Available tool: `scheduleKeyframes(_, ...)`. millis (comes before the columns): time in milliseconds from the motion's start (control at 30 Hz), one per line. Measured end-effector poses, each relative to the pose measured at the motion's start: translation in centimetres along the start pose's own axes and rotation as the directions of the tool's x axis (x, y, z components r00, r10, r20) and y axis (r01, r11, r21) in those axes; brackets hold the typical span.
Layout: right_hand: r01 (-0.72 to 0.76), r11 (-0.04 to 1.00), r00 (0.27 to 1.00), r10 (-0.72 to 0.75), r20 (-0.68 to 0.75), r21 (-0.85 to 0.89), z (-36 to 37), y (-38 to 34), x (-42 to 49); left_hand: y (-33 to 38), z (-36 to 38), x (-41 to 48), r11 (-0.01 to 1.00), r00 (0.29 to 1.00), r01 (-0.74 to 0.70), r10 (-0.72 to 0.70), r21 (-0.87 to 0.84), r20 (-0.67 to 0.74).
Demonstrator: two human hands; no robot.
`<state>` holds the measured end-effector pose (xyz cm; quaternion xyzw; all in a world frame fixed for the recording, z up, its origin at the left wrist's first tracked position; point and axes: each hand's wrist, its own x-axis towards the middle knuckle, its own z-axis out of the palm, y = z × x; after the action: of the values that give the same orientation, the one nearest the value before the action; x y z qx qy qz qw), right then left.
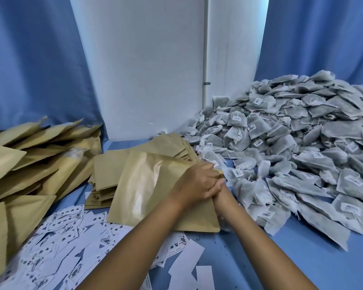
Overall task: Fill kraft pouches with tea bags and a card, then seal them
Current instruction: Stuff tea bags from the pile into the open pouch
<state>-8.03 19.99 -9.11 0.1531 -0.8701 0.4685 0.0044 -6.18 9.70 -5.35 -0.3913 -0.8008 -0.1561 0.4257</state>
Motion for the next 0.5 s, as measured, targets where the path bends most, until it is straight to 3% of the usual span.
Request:
scheduleKeyframes(100, 0.145, 0.988, 0.951, -0.152, 0.269, 0.047, -1.5, -1.8, 0.0, -0.1, -0.6, 0.1, 0.973, 0.974, 0.226, -0.227, 0.053, 0.025)
scheduleKeyframes(167, 0.177, 0.944, 0.911, -0.264, 0.318, 0.277, -2.9, -1.5, 0.1, -1.3, -1.9, 0.1, 0.931, 0.933, 0.354, -0.358, 0.086, 0.040)
scheduleKeyframes(233, 0.237, 0.951, 0.864, -0.299, 0.404, 0.196, -2.8, -1.4, 0.3, -1.8, -2.7, 0.6, 0.915, 0.916, 0.394, -0.399, 0.090, 0.046)
scheduleKeyframes(300, 0.176, 0.978, 0.864, -0.207, 0.460, 0.109, -1.5, -1.2, -0.7, -0.7, -1.9, 1.6, 0.929, 0.927, 0.333, -0.354, 0.160, 0.123)
scheduleKeyframes(333, 0.132, 0.980, 0.886, -0.184, 0.426, 0.149, -0.8, -2.1, -0.7, 0.2, -1.0, 1.9, 0.932, 0.925, 0.275, -0.324, 0.236, 0.201)
scheduleKeyframes(367, 0.223, 0.911, 0.957, -0.272, 0.099, 0.347, -0.2, -3.1, -0.6, 1.0, -0.1, 2.0, 0.928, 0.910, 0.219, -0.305, 0.300, 0.280)
scheduleKeyframes(400, 0.244, 0.775, 0.959, -0.101, -0.266, 0.582, 0.3, -3.4, -0.2, 1.3, 0.5, 1.9, 0.922, 0.893, 0.183, -0.301, 0.341, 0.334)
scheduleKeyframes(433, 0.219, 0.652, 0.917, 0.117, -0.382, 0.726, 0.5, -3.2, -0.2, 1.0, 0.5, 1.7, 0.913, 0.883, 0.174, -0.311, 0.369, 0.353)
scheduleKeyframes(467, 0.215, 0.799, 0.896, 0.067, -0.438, 0.562, 0.8, -1.8, -0.4, 0.2, 0.1, 1.4, 0.896, 0.875, 0.193, -0.341, 0.399, 0.343)
scheduleKeyframes(500, 0.243, 0.960, 0.918, -0.181, -0.353, 0.141, 0.3, 0.2, -0.4, -0.8, -0.5, 0.9, 0.871, 0.866, 0.220, -0.382, 0.439, 0.324)
